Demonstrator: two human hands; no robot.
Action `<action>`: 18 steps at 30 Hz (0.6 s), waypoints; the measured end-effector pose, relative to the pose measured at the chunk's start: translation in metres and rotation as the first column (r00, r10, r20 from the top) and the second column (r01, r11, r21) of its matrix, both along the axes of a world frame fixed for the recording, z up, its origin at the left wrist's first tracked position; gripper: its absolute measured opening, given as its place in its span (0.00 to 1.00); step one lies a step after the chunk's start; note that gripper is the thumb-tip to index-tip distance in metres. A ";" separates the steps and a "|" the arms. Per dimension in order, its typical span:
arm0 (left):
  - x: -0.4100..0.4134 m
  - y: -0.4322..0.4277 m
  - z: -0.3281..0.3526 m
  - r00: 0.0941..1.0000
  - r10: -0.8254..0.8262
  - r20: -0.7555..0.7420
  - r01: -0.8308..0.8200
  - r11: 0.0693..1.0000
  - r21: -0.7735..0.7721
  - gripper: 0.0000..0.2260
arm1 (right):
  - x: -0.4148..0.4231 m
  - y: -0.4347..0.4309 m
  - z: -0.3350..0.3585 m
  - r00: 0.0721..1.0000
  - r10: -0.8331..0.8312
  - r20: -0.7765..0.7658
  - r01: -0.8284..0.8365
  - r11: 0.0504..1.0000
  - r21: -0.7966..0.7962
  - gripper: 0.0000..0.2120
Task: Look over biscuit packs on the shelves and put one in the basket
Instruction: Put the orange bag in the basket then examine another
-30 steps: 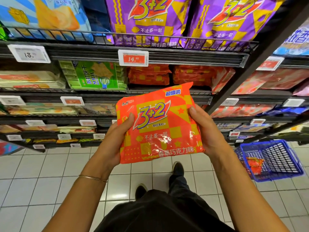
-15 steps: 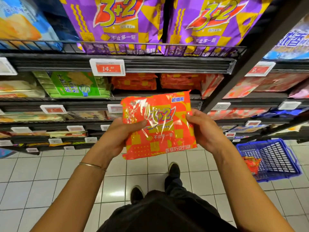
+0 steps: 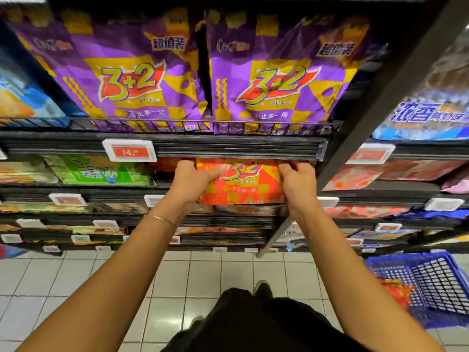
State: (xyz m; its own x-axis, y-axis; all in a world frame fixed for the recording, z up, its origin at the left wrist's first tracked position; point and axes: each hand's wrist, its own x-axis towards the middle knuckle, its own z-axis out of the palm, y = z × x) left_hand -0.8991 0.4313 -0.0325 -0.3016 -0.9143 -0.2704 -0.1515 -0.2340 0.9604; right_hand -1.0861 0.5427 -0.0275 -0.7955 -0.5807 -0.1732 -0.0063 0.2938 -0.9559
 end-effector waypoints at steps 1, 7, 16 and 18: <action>-0.003 -0.003 -0.001 1.000 0.021 0.017 -0.020 1.000 -0.003 0.07 | -0.002 0.000 0.000 1.000 -0.021 0.020 0.021 1.000 -0.005 0.08; -0.025 -0.018 -0.005 0.986 0.154 0.069 -0.154 0.988 -0.002 0.12 | -0.004 -0.015 0.010 0.971 -0.132 0.199 0.139 0.990 -0.020 0.11; -0.014 0.007 -0.031 0.957 -0.047 0.285 0.106 0.976 -0.192 0.15 | 0.013 0.000 -0.026 0.981 -0.182 0.066 0.181 0.983 0.025 0.14; -0.018 0.007 -0.026 0.938 -0.057 0.342 0.144 0.961 -0.234 0.21 | 0.014 0.003 -0.026 0.980 -0.175 0.094 0.173 0.984 0.036 0.15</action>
State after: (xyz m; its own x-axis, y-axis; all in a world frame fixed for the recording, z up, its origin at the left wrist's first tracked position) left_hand -0.9167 0.4384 -0.0590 -0.3292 -0.9346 -0.1349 -0.4792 0.0422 0.8767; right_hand -1.0718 0.5452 -0.0535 -0.8626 -0.4288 -0.2684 0.1392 0.3089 -0.9409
